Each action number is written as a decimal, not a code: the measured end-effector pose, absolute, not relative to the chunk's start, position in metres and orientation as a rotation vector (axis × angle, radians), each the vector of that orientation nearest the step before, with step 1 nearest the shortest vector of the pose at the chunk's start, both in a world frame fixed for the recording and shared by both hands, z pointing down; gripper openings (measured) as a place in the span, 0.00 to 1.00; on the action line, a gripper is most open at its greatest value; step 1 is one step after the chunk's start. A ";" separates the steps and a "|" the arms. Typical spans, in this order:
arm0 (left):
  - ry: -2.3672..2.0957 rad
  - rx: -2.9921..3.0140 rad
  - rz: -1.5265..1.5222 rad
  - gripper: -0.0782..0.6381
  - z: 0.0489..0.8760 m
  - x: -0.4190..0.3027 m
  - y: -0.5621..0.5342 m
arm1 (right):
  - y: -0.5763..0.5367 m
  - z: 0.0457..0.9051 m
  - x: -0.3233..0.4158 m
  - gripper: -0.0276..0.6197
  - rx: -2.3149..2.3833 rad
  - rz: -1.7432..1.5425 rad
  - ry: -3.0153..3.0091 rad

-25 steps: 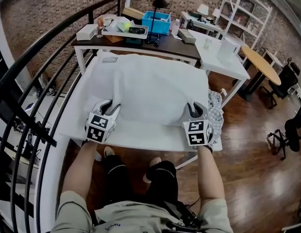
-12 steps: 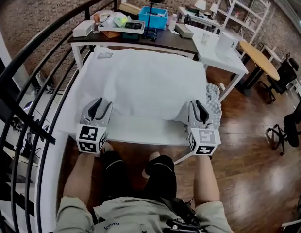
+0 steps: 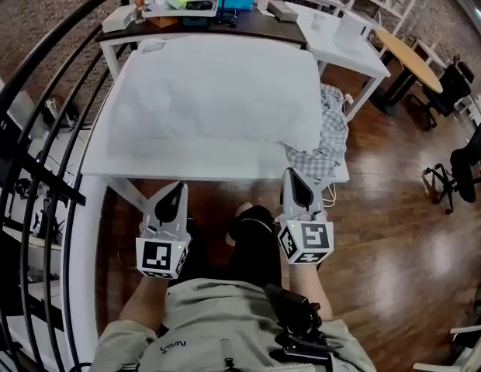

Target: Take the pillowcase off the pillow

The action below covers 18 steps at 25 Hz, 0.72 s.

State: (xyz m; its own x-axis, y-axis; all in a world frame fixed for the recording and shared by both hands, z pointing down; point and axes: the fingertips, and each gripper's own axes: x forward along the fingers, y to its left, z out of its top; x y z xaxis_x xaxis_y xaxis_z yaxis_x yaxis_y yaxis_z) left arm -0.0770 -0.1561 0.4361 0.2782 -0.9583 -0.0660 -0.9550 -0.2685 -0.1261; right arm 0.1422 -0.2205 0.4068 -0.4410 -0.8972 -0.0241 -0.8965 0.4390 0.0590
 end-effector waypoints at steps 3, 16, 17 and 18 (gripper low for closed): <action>1.846 -2.433 -0.090 0.12 0.471 -0.070 -0.143 | -0.199 0.441 0.142 0.05 1.630 -0.052 -2.611; 1.915 -2.449 -0.152 0.12 0.503 -0.069 -0.135 | -0.184 0.485 0.146 0.05 1.611 0.016 -2.569; 1.911 -2.452 -0.151 0.12 0.504 -0.068 -0.135 | -0.183 0.486 0.147 0.05 1.609 0.025 -2.568; 1.905 -2.455 -0.154 0.12 0.504 -0.067 -0.135 | -0.183 0.488 0.148 0.05 1.607 0.034 -2.567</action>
State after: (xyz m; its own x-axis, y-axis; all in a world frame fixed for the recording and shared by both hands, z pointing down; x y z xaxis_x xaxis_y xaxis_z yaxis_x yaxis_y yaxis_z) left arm -0.0666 -0.1346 0.5040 0.2454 -0.9676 0.0597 -0.9646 -0.2498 -0.0846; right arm 0.1485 -0.1831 0.4884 -0.4323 -0.8953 0.1076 -0.8978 0.4384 0.0410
